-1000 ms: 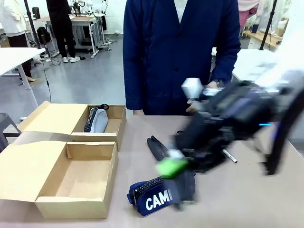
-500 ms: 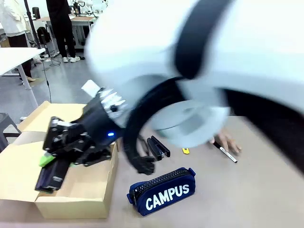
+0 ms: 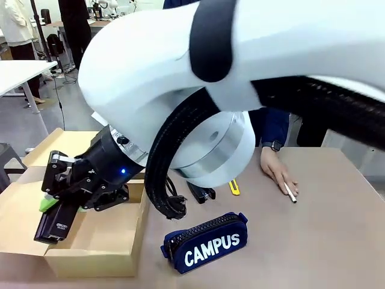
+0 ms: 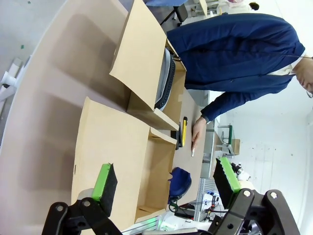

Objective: Place items inside the box.
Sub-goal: Pick up a Pencil pouch or Stapler and place it inside the Mailer Box closest to the robot.

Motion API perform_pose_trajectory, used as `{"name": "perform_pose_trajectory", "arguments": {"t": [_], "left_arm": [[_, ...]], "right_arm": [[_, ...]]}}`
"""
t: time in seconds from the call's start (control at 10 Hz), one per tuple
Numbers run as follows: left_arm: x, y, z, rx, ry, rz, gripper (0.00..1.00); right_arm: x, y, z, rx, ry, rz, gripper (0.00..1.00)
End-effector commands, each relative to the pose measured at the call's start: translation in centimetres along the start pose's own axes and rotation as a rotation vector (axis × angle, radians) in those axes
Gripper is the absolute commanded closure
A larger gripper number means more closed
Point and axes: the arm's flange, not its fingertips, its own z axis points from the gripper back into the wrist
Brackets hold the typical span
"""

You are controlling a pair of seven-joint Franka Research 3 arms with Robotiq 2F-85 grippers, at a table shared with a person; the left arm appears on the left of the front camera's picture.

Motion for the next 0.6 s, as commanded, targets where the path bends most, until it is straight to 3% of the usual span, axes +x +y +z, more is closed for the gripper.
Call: {"name": "perform_pose_trajectory", "arguments": {"t": [0.0,0.2,0.5], "left_arm": [[0.0,0.0,0.0,-0.027,-0.009,-0.022,0.00],[0.0,0.0,0.0,-0.027,-0.009,-0.022,0.00],[0.0,0.0,0.0,-0.027,-0.009,-0.022,0.00]], "right_arm": [[0.3,-0.2,-0.3,-0.007,0.002,-0.009,0.63],[3.1,-0.3,-2.3,-0.019,0.006,-0.109,0.63],[5.8,-2.3,-3.6,-0.144,0.023,-0.256,0.63]]}}
